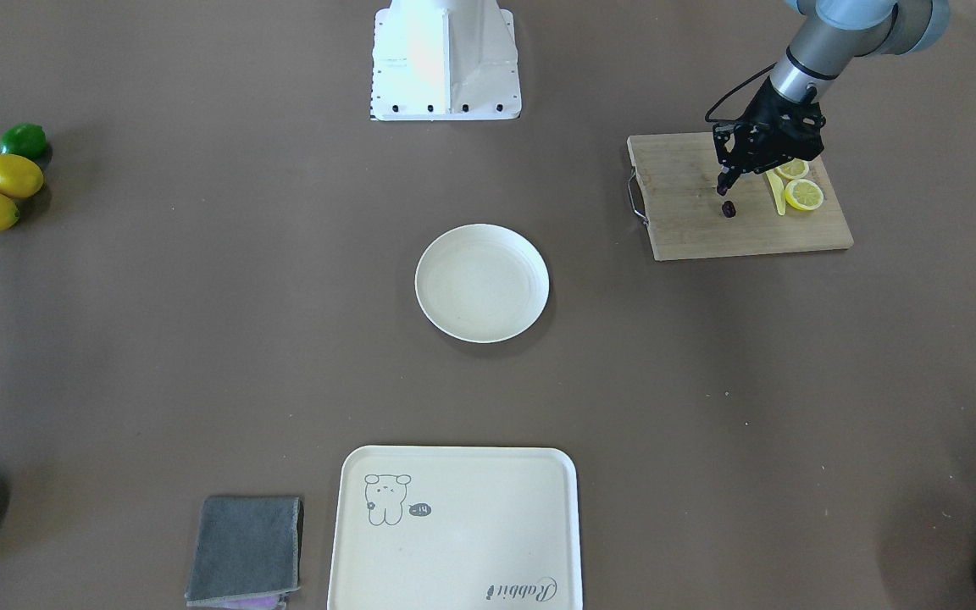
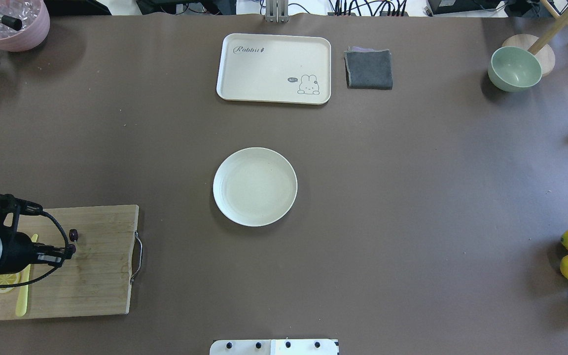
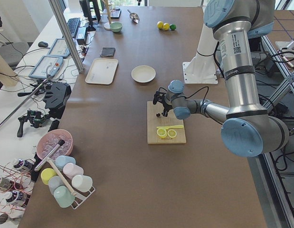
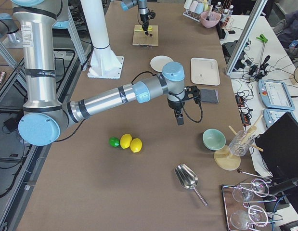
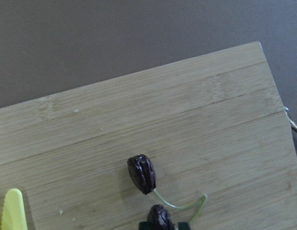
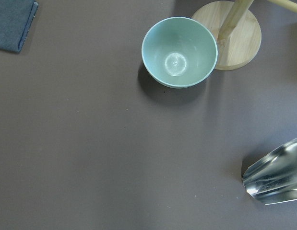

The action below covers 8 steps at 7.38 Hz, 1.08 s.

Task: Place red cherry on plate
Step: 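Lower the left gripper onto the dark red cherries and grasp their stems, then lift the cherries with the left gripper and carry them over the white plate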

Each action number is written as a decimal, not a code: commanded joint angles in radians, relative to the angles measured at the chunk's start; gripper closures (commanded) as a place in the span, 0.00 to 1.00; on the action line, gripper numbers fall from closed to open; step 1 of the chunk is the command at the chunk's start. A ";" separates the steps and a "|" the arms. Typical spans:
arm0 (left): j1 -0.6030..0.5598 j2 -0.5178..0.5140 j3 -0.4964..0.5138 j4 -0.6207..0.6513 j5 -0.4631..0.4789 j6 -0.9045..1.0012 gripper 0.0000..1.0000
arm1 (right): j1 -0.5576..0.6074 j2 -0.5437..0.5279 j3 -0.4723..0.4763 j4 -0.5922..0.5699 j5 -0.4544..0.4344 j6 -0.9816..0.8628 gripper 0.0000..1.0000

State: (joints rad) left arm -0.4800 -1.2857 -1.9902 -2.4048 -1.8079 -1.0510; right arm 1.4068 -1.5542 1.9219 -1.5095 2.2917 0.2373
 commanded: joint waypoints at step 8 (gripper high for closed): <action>0.010 -0.756 0.272 0.190 0.091 -0.323 1.00 | 0.024 -0.113 -0.006 0.017 -0.005 -0.003 0.00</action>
State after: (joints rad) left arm -0.4868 -1.9858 -1.7625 -2.2231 -1.7559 -1.3562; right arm 1.4310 -1.6473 1.9208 -1.4927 2.2876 0.2348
